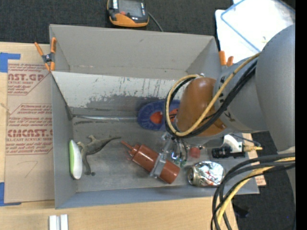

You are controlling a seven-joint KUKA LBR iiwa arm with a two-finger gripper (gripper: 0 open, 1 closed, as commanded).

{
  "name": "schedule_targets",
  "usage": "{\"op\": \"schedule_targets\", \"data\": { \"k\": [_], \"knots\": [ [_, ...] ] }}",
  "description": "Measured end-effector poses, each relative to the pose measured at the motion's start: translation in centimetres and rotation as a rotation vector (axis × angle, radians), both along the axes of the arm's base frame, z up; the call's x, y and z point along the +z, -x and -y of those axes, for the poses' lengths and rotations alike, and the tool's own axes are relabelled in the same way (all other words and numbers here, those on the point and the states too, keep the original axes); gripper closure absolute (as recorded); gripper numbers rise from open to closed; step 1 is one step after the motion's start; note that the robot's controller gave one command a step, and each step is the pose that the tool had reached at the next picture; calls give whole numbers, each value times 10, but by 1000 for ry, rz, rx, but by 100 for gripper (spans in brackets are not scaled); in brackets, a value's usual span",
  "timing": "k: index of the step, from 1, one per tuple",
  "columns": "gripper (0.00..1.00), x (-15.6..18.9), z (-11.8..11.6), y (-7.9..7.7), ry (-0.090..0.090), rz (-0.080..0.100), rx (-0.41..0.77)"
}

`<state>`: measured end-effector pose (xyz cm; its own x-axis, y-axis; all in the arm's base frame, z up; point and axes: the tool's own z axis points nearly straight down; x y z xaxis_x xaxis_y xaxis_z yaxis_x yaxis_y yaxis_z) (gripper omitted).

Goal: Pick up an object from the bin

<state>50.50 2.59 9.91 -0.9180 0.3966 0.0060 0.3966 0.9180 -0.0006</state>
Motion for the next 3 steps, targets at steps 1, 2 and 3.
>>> {"op": "schedule_targets", "data": {
  "k": [1,2,3],
  "knots": [
    [0,-30,-5,6,-2,19,-106],
    [100,-29,-30,9,0,7,-241],
    [100,-29,-30,9,0,7,-241]
  ]
}}
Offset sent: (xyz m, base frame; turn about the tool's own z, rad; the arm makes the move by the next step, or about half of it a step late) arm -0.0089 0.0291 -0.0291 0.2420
